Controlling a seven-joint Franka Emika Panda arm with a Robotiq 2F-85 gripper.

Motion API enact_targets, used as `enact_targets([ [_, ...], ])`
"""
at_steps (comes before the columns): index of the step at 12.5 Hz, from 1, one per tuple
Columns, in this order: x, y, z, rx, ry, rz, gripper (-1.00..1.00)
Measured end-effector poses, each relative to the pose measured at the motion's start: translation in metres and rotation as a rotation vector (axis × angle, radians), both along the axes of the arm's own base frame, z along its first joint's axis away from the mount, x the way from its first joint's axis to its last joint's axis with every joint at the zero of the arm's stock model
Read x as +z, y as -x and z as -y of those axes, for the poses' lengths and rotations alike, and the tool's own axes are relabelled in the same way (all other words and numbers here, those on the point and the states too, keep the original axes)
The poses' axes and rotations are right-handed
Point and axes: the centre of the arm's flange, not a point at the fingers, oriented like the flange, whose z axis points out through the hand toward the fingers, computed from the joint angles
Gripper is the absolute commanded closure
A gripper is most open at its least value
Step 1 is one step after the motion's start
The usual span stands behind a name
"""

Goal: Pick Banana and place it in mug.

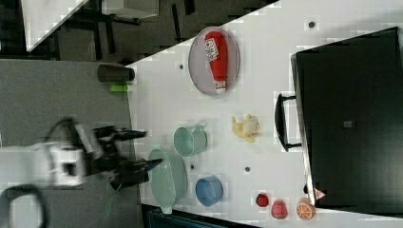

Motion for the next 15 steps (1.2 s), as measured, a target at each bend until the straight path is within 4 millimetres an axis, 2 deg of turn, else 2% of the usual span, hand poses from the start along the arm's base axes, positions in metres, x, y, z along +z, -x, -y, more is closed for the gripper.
enact_targets([
  [2, -0.083, -0.025, -0.002, 0.063, 0.002, -0.001, -1.0],
  [3, -0.13, -0.026, -0.006, 0.093, -0.008, -0.055, -1.0],
  [5, -0.215, -0.014, -0.013, 0.16, -0.056, -0.151, -1.0],
  [7, -0.28, 0.003, -0.005, 0.228, -0.076, -0.194, -1.0],
  [9, -0.325, 0.014, 0.005, 0.281, -0.089, -0.204, -1.0],
  [10, -0.339, 0.018, 0.005, 0.307, -0.092, -0.204, -1.0],
  [12, -0.351, 0.012, -0.003, 0.368, -0.075, -0.13, -1.0],
  [15, -0.356, 0.004, -0.004, 0.446, -0.052, -0.082, -1.0],
])
